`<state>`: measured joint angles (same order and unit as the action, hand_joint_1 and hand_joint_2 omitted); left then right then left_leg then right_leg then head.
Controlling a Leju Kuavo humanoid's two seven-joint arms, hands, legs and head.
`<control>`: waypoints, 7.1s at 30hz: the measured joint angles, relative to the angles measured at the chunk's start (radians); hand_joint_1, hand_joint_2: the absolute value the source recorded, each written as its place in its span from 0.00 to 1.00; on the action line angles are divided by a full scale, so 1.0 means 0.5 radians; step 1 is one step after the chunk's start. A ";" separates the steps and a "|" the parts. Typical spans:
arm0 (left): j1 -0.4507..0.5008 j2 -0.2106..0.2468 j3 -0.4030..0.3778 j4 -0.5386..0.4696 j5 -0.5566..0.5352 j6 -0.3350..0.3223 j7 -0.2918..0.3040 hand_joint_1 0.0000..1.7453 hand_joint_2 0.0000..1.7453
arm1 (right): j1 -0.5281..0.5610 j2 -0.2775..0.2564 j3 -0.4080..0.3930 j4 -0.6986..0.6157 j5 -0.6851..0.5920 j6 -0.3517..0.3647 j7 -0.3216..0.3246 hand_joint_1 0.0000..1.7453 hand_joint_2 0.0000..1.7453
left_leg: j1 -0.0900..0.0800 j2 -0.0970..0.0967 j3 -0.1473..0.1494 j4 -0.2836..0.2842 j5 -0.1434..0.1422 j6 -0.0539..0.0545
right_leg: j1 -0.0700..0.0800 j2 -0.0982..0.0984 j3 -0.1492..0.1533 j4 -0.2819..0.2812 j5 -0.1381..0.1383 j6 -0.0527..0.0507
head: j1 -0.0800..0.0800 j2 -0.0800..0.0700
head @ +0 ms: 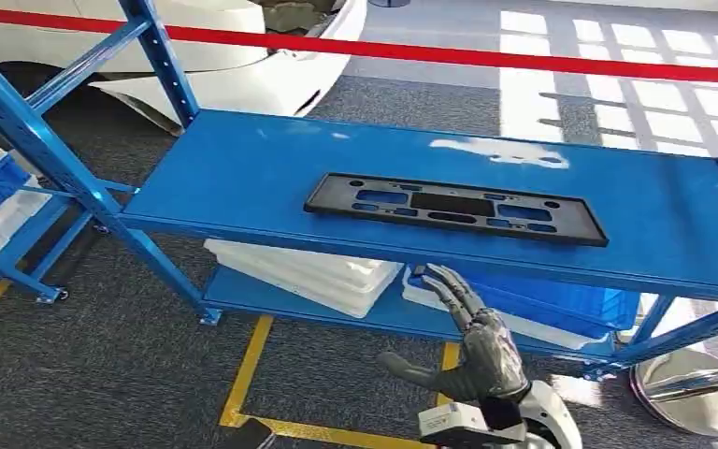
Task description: Take the parts from the cabinet and place them on the table.
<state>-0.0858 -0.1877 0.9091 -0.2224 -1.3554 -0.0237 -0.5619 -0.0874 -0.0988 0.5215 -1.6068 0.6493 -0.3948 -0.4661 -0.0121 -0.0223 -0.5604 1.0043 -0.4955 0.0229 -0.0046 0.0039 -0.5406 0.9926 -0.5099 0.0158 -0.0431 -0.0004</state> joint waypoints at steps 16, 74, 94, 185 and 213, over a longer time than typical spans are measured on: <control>-0.002 0.000 -0.019 0.001 -0.002 -0.047 0.011 0.00 0.00 | -0.025 0.048 0.006 0.043 -0.052 0.041 0.008 0.00 1.00 | 0.000 0.000 -0.001 0.000 0.000 0.000 | 0.000 0.000 0.000 0.000 0.000 0.000 | 0.000 0.000; 0.010 -0.002 -0.050 0.013 0.000 -0.014 0.011 0.00 0.00 | 0.173 0.073 -0.174 -0.030 0.176 -0.196 0.040 0.00 1.00 | 0.030 0.024 -0.128 0.341 -0.230 -0.056 | -0.011 -0.019 -0.040 -0.011 0.042 -0.061 | -0.001 0.000; 0.042 0.000 -0.047 0.018 0.011 -0.002 0.006 0.00 0.00 | 0.421 0.028 -0.398 -0.262 0.314 -0.386 0.061 0.00 1.00 | 0.034 0.021 -0.019 0.070 -0.050 0.024 | -0.025 -0.009 -0.277 0.503 -0.138 0.033 | 0.009 0.000; 0.047 0.007 0.020 0.031 0.075 0.076 0.024 0.00 0.00 | 1.163 -0.462 -0.964 -0.566 0.868 -0.235 0.524 0.00 1.00 | 0.027 0.020 0.075 0.035 -0.122 -0.002 | 0.006 0.003 -0.111 0.083 0.019 -0.012 | 0.017 0.000; 0.040 0.006 0.044 0.031 0.028 0.094 0.046 0.00 0.00 | 1.056 -0.647 -0.898 -0.455 1.109 -0.313 0.652 0.00 1.00 | 0.027 0.022 0.081 0.035 -0.122 -0.002 | 0.006 0.005 -0.105 0.083 0.019 -0.012 | 0.017 0.000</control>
<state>-0.0660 -0.1846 0.9312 -0.2071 -1.3413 0.0233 -0.5390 0.4407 -0.4223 0.0725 -1.8345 1.2036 -0.5512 -0.1400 0.0015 -0.0112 -0.5199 1.0219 -0.5565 0.0219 -0.0015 0.0065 -0.5933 1.0340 -0.5002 0.0097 -0.0347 -0.0004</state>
